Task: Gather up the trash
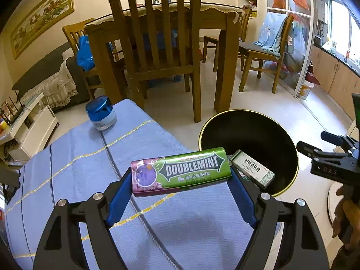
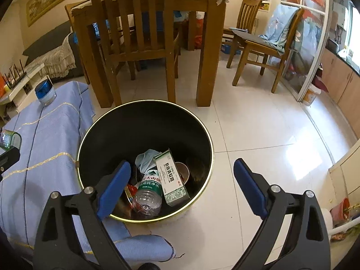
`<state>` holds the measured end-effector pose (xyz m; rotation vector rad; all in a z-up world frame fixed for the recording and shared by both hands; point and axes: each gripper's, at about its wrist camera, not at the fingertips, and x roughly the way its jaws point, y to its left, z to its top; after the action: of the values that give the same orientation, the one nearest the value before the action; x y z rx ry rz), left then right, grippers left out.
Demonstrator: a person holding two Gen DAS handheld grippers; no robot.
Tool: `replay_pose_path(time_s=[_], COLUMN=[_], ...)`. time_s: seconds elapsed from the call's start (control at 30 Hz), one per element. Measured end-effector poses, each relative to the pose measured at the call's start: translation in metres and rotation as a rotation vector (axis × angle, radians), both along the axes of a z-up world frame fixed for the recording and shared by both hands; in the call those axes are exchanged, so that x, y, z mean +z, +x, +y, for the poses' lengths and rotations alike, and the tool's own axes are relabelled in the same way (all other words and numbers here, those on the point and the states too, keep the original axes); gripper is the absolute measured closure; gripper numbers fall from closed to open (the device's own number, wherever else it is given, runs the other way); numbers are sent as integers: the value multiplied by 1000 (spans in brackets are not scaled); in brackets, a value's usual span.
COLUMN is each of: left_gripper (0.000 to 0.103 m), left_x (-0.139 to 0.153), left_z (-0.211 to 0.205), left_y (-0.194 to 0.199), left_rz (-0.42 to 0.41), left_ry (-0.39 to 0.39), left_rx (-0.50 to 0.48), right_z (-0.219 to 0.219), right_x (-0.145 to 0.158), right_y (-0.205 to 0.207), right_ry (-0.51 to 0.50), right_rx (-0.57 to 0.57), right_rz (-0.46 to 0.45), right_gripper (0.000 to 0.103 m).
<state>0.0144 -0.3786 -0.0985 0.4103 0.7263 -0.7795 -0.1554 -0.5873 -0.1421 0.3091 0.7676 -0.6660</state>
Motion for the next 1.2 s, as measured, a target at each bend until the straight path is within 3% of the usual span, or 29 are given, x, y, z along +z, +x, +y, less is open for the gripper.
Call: replay_pose_path(time_s=[0.13, 0.23, 0.3, 0.53, 0.7, 0.87, 1.03, 1.07, 1.2], left_gripper=[24, 24, 23, 17, 17, 17, 16, 10, 7], left_x=[8, 11, 9, 6, 25, 48, 73, 77, 96], left_z=[-34, -67, -75, -51, -38, 16, 116, 133, 217], left_y=[4, 3, 0, 8, 10, 3, 18, 20, 24], left_rz=[45, 96, 75, 89, 89, -59, -125, -146, -238], left_ry=[-18, -17, -4, -34, -62, -54, -24, -18, 11], left_rx=[-60, -173, -202, -166, -158, -67, 147, 189, 378], right_z=[-5, -11, -12, -14, 4, 38, 90, 100, 169], right_x=[-3, -5, -6, -10, -3, 15, 35, 39, 62], right_y=[-11, -21, -29, -46, -40, -19, 21, 28, 70], right_ry=[26, 56, 69, 85, 86, 66, 54, 56, 75], right_rx=[-25, -48, -61, -87, -56, 23, 138, 158, 316], right_rz=[-20, -41, -48, -47, -57, -69, -92, -98, -142], right_gripper=[11, 11, 11, 11, 11, 9, 6, 6, 6])
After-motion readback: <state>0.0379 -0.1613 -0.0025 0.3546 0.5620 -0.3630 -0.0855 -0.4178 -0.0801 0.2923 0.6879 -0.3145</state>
